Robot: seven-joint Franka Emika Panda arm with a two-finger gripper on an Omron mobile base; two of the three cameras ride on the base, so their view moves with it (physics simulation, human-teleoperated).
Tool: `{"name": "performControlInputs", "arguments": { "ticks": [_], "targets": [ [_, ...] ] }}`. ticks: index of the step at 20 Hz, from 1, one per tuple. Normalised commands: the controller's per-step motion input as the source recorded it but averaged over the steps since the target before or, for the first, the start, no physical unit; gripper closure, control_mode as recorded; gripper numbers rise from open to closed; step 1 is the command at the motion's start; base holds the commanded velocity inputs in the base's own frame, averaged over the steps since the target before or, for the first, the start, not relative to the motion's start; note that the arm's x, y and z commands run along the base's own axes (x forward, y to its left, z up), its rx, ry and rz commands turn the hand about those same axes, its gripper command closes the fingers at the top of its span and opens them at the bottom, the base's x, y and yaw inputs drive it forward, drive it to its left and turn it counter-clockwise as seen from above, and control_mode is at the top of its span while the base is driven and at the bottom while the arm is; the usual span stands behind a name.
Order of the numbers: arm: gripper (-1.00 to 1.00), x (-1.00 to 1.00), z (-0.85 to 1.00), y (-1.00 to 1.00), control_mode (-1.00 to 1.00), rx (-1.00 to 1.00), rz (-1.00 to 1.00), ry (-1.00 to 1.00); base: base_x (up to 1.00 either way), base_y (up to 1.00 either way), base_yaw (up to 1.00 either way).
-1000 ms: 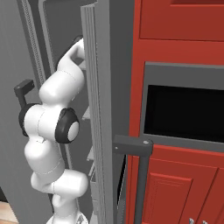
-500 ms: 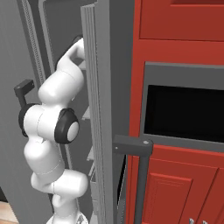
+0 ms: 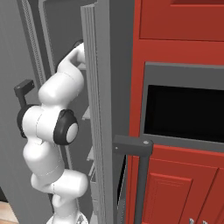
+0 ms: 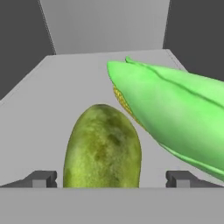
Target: Take the mango, sweet potato, and corn from the freezer and place them in the bowl on the counter.
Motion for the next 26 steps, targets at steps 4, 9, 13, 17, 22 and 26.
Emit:
{"name": "performControlInputs", "arguments": {
  "ticks": [4, 9, 13, 17, 22, 26],
  "targets": [
    [-1.00, 0.08, -0.29, 0.00, -1.00, 0.00, 0.00, 0.00, 0.00, 0.00, 0.00],
    [-1.00, 0.11, -0.07, 0.01, -1.00, 0.00, 0.00, 0.00, 0.00, 0.00, 0.00],
    [1.00, 0.03, -0.16, 0.03, -1.00, 0.00, 0.00, 0.00, 0.00, 0.00, 0.00],
    [1.00, 0.00, -0.03, 0.00, -1.00, 0.00, 0.00, 0.00, 0.00, 0.00, 0.00],
    [1.00, -0.36, 0.00, 0.00, -1.00, 0.00, 0.00, -0.06, 0.00, 0.00, 0.00],
    [1.00, -0.63, 0.00, 0.00, -1.00, 0.00, 0.00, -0.11, 0.00, 0.00, 0.00]
  ]
}}
